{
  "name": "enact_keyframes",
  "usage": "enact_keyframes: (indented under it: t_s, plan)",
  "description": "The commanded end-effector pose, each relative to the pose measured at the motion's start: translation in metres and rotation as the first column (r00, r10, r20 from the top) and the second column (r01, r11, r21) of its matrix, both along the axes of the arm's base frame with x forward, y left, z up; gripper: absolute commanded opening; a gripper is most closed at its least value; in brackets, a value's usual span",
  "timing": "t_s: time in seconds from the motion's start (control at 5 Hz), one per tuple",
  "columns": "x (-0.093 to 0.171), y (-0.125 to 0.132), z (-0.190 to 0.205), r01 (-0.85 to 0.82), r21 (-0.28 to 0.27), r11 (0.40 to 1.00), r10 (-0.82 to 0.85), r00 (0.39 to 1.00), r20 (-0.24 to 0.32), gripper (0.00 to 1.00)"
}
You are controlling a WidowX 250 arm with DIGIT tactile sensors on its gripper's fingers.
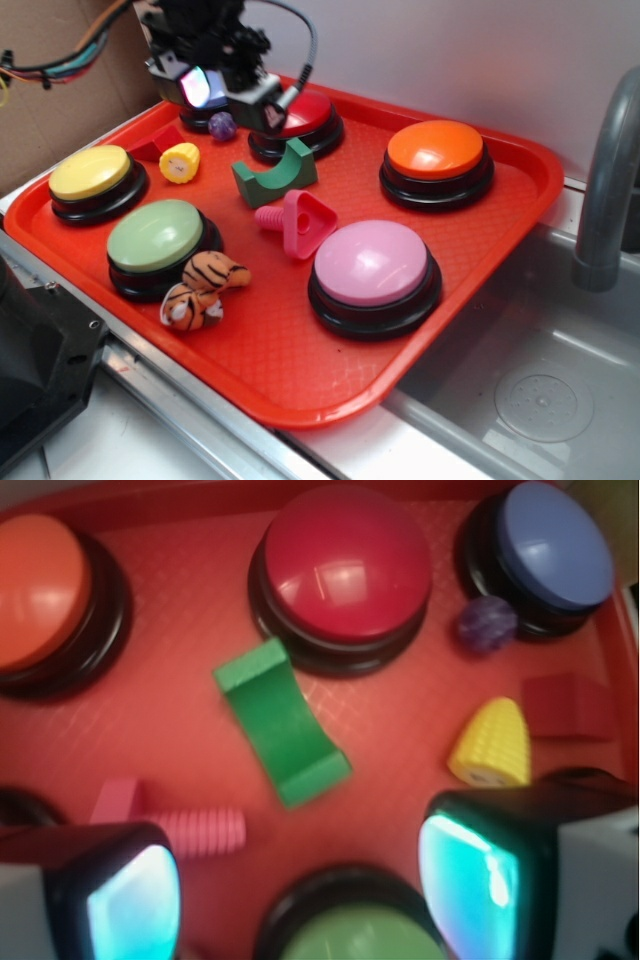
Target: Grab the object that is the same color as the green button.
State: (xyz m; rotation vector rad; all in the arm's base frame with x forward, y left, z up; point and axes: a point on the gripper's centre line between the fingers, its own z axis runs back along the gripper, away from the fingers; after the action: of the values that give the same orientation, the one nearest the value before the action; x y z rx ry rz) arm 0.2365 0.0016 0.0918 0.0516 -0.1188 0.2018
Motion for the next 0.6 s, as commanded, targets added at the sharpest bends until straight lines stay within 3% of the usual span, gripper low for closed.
enact_keyframes:
  t_s: [0.0, 0.4]
  plan:
    - [0.016, 0.016, -0.032, -0.066, -0.008, 0.998, 0.066, 0.997, -0.030, 1.00]
    - [0.019, 0.010, -0.057, -0.043, -0.017, 0.999, 0.042, 0.996, -0.081, 1.00]
